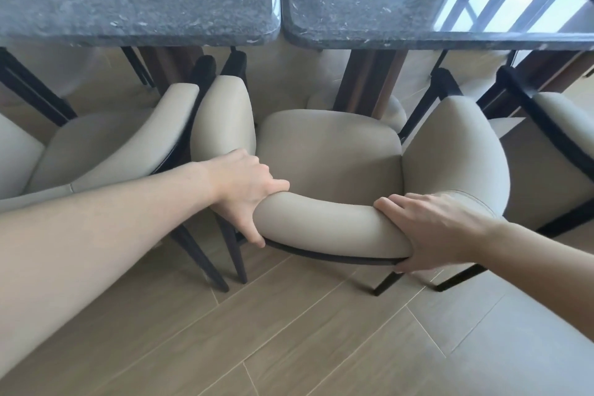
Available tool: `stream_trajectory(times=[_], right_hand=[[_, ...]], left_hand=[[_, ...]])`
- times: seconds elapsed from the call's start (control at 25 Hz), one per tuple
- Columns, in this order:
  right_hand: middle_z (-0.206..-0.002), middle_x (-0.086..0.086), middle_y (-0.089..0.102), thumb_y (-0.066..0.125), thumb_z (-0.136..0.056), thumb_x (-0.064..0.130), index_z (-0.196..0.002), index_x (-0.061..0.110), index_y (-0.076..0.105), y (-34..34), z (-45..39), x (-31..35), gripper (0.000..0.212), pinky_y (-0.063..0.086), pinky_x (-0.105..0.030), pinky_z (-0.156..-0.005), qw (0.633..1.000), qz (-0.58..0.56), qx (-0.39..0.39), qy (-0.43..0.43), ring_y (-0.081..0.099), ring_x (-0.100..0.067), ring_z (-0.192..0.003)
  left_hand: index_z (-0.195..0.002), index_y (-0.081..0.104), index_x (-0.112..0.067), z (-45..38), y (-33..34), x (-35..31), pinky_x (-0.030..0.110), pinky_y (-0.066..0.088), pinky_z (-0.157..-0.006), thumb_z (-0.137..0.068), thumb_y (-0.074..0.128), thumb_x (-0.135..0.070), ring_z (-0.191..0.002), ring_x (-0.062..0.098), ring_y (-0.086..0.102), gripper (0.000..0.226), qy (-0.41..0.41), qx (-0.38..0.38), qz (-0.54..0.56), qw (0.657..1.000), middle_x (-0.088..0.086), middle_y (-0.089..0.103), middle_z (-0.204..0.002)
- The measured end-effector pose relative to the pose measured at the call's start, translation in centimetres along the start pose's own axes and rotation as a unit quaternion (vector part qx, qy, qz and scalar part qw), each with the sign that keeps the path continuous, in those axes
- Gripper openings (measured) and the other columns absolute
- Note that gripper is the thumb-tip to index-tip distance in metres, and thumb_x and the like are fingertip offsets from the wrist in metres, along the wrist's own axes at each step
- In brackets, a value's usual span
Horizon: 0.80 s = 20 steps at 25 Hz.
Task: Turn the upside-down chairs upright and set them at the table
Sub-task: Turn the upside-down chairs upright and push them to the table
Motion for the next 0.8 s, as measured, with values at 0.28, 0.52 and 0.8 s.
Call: stream_trajectory(times=[0.28, 0.52, 0.8], right_hand=[[-0.101, 0.016, 0.052, 0.061, -0.053, 0.079, -0.118, 0.033, 0.037, -0.4, -1.1, -2.3, 0.083, 0.051, -0.031, -0.071, 1.000, -0.003, -0.012, 0.012, 0.057, -0.012, -0.093], [-0.096, 0.013, 0.052, 0.068, -0.054, 0.072, -0.110, 0.030, 0.038, -0.3, -1.3, -1.9, 0.077, 0.049, -0.029, -0.073, 0.999, -0.038, -0.004, 0.011, 0.056, -0.013, -0.087], [-0.098, 0.015, 0.049, 0.069, -0.056, 0.072, -0.113, 0.031, 0.035, 0.9, 0.6, -1.0, 0.078, 0.047, -0.025, -0.073, 1.000, -0.004, 0.020, -0.007, 0.054, -0.011, -0.091]], left_hand=[[-0.092, 0.036, -0.030, -1.8, -0.6, 1.1, 0.034, 0.033, -0.059, -0.043, 0.040, -0.099, -0.070, 0.023, 0.053, 0.085, -0.016, -0.020, -0.003, 1.000, -0.007, 0.060, -0.079], [-0.098, 0.043, -0.027, -1.4, -0.8, 0.8, 0.033, 0.039, -0.063, -0.044, 0.050, -0.097, -0.074, 0.023, 0.057, 0.089, -0.051, 0.013, 0.020, 0.998, -0.006, 0.052, -0.075], [-0.092, 0.042, -0.025, -0.3, -0.9, -2.5, 0.033, 0.030, -0.056, -0.042, 0.044, -0.097, -0.065, 0.024, 0.054, 0.087, -0.028, -0.006, 0.014, 0.999, -0.006, 0.048, -0.067]])
Point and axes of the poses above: each hand's wrist, its own z-axis away from the middle knuckle, its own y-axis out of the palm, x = y × z, the point moved 9 cm from there along -z, towards the middle knuckle
